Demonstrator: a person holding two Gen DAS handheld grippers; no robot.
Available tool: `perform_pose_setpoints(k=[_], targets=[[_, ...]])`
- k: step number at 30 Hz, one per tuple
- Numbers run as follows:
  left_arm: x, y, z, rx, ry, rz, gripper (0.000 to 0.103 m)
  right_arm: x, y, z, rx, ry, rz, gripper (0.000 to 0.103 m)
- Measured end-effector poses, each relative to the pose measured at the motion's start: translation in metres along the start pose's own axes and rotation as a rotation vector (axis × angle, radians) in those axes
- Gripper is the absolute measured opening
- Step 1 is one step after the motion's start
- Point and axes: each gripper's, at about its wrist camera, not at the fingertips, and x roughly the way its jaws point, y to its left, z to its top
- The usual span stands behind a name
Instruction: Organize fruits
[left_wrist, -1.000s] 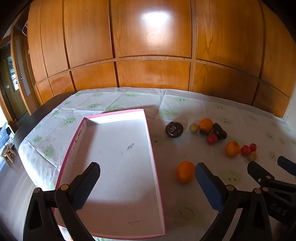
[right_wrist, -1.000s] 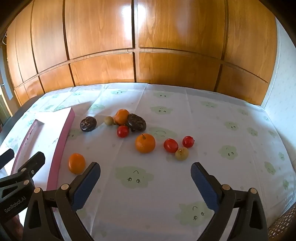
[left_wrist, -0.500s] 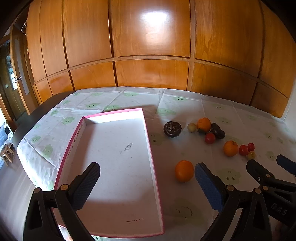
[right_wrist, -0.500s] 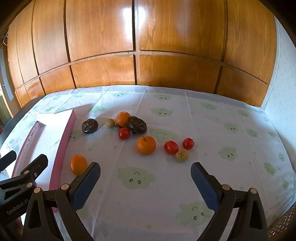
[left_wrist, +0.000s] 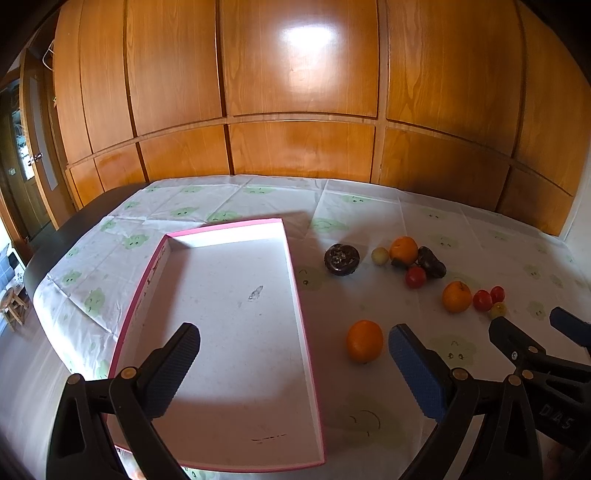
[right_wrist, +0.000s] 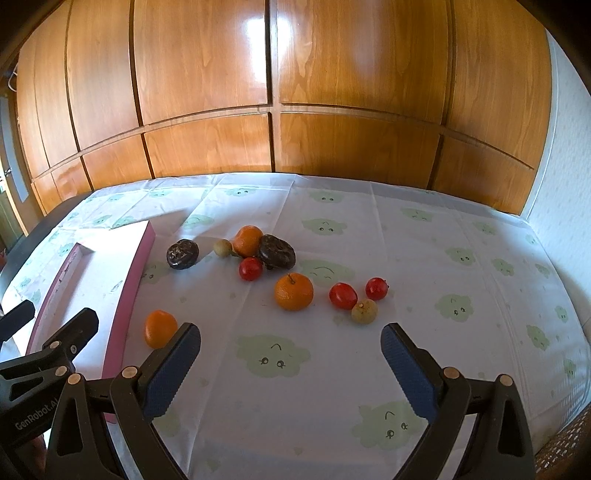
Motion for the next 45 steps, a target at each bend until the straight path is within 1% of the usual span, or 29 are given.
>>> perform_pose_setpoints(k=[15, 36, 43, 45], targets=[[-0.001, -0.002, 0.001, 0.001, -0.006, -0.001, 0.103, -0.001, -0.001, 0.001, 0.007, -0.005, 0.001, 0.099], [0.004, -0.008, -0.002, 0.013, 0.015, -0.008, 0.103, 0.005, -0.007, -0.001, 0.021, 0.008, 0.009, 0.099], [0.005, -0.011, -0.003, 0.027, 0.023, -0.044, 0.103, 0.006, -0.017, 0.002, 0.027, 0.010, 0.023, 0.099], [0.004, -0.012, -0.003, 0.030, 0.027, -0.088, 0.103, 0.008, -0.019, 0.004, 0.011, 0.014, 0.033, 0.099]])
